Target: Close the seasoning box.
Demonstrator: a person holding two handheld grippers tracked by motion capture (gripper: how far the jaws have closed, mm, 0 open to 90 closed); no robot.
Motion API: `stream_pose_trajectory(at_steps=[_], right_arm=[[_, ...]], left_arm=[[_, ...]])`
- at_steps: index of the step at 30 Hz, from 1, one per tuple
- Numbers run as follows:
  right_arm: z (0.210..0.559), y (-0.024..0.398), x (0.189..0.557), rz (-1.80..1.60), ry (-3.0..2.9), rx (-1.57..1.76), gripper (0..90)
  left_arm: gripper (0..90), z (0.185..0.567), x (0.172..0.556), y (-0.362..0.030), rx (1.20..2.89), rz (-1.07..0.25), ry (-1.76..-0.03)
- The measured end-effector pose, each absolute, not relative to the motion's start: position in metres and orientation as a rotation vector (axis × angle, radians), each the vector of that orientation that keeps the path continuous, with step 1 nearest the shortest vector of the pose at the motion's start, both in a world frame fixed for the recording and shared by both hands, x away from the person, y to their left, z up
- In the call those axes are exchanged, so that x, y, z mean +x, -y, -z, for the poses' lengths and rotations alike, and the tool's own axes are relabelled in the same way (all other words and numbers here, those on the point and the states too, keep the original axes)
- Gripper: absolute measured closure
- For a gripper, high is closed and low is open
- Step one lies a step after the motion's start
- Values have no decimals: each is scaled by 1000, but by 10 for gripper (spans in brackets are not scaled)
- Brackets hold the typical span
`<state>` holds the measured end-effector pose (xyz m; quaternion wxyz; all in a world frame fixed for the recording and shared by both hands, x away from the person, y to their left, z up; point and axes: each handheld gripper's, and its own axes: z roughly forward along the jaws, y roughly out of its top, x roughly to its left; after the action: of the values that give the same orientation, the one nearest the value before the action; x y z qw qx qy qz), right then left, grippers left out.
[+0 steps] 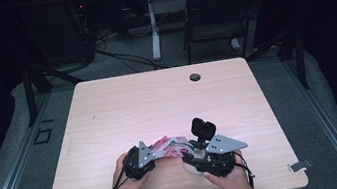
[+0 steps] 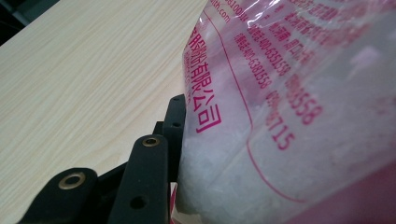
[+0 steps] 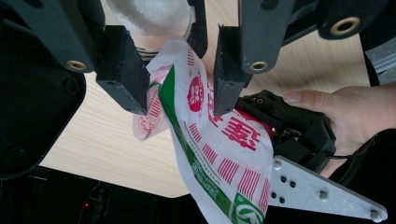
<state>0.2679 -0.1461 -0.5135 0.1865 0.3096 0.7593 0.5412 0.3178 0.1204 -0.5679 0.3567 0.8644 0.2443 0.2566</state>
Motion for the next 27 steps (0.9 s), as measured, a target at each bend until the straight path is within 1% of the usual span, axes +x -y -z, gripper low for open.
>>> stream_pose_trajectory(at_steps=[19,27], right_arm=[[513,149,268,-1551,-2101,892,503],[513,151,269,-1556,-2091,901,500]], left_arm=[[677,569,322,-125,2208,-608,-676],[677,569,324,-127,2195,-577,-698]])
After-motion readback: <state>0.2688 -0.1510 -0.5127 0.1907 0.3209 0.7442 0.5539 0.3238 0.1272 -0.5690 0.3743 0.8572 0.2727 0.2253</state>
